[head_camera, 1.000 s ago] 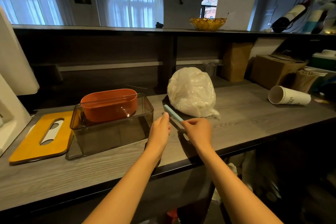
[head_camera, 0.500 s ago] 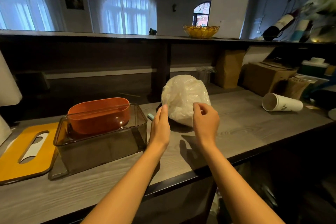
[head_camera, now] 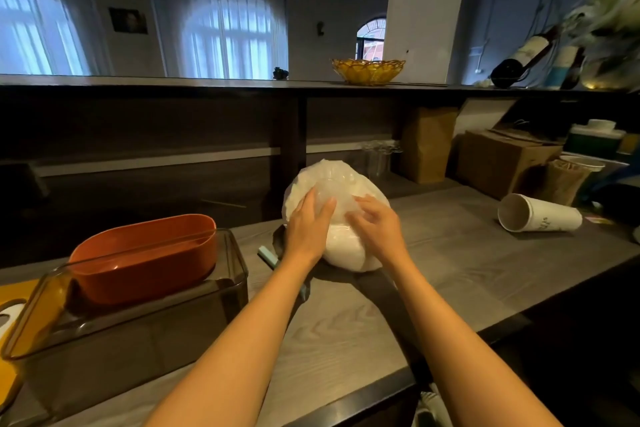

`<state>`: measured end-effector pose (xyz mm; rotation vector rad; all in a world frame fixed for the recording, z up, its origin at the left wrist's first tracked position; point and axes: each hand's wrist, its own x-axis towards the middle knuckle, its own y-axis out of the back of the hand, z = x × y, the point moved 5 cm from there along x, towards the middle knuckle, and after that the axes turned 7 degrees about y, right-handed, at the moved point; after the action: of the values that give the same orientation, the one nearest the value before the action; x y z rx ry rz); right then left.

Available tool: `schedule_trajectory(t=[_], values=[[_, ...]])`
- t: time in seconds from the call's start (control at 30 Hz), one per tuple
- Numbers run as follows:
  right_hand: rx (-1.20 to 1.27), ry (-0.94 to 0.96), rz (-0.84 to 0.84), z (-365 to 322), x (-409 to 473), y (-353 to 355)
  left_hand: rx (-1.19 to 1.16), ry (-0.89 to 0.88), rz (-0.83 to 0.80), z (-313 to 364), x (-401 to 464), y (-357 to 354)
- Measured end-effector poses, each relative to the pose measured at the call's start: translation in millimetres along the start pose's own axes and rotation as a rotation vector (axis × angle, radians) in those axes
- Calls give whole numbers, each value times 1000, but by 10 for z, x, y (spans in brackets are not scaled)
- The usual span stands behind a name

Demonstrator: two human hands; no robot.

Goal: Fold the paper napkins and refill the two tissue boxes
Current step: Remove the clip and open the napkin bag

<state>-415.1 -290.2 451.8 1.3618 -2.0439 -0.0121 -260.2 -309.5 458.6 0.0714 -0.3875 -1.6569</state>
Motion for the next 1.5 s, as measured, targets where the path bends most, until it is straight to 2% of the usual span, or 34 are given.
schedule_trajectory(t=[0.1,0.2,0.27,0.43,0.57,0.7,0.83,0.93,1.0,1.07,1.1,1.13,1.17,1.27,1.33,1.4,1.5], values=[[294,-117,48,147,-38,206,135,-76,49,-125,48,25],[402,-130,135,180,-67,318,260,-145,113,-223,47,53],[376,-68,155,155,-76,355,136,-192,174,-205,7,94],[352,122,67,-155,-139,510,-60,-278,357,76,-58,271],[228,223,-37,-605,-98,467,-329,-306,249,443,-124,320],[133,192,-222,-895,47,248,-402,-261,192,780,-95,374],[296,127,50,-863,112,445,-508,-252,248,904,-58,582],[380,15,174,-801,119,627,-584,-212,106,913,33,603],[408,-32,181,-815,147,711,-458,-180,-108,898,72,477],[443,-59,182,-883,150,776,-167,-147,-273,821,19,286],[449,-71,196,-921,154,818,-9,-141,-304,779,-3,222],[436,-70,228,-965,145,885,90,-141,-277,743,16,200],[422,-77,280,-971,152,966,92,-143,-217,737,41,224],[417,-111,438,-969,127,1270,-94,-119,-17,779,115,496],[319,-16,460,-1061,59,1426,-175,-109,60,861,100,699],[260,161,421,-1291,-55,1441,-154,-153,85,974,56,807],[198,473,225,-1744,-249,1169,-107,-285,165,1230,-101,903]])
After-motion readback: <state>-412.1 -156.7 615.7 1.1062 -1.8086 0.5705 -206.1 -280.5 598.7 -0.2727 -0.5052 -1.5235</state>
